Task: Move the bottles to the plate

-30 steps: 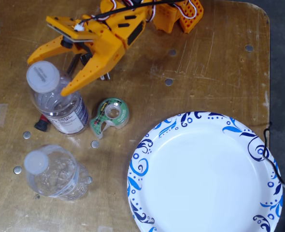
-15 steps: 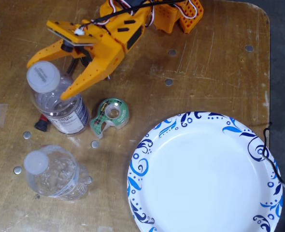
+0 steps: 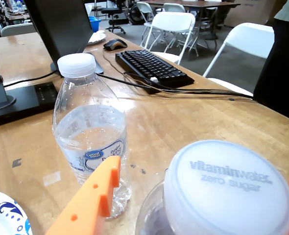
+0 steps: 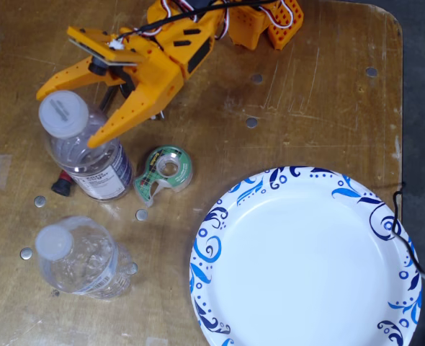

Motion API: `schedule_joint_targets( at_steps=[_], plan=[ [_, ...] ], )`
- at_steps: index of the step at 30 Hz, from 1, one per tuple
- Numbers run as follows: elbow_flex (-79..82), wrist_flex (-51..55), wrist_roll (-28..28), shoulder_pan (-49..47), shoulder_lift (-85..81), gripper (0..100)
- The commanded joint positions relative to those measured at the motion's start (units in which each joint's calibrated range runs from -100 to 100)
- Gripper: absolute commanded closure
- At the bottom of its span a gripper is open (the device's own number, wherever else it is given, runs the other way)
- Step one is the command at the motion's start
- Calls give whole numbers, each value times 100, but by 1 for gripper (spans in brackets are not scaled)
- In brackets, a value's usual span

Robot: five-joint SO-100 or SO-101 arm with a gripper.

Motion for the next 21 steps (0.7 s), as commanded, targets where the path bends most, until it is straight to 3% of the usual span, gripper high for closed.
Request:
schedule_joint_targets(
  at_steps=[1, 21],
  plan=[
    [-405, -80, -15, 207, 129, 65],
    [-513, -89, -25, 228, 306, 67]
  ],
)
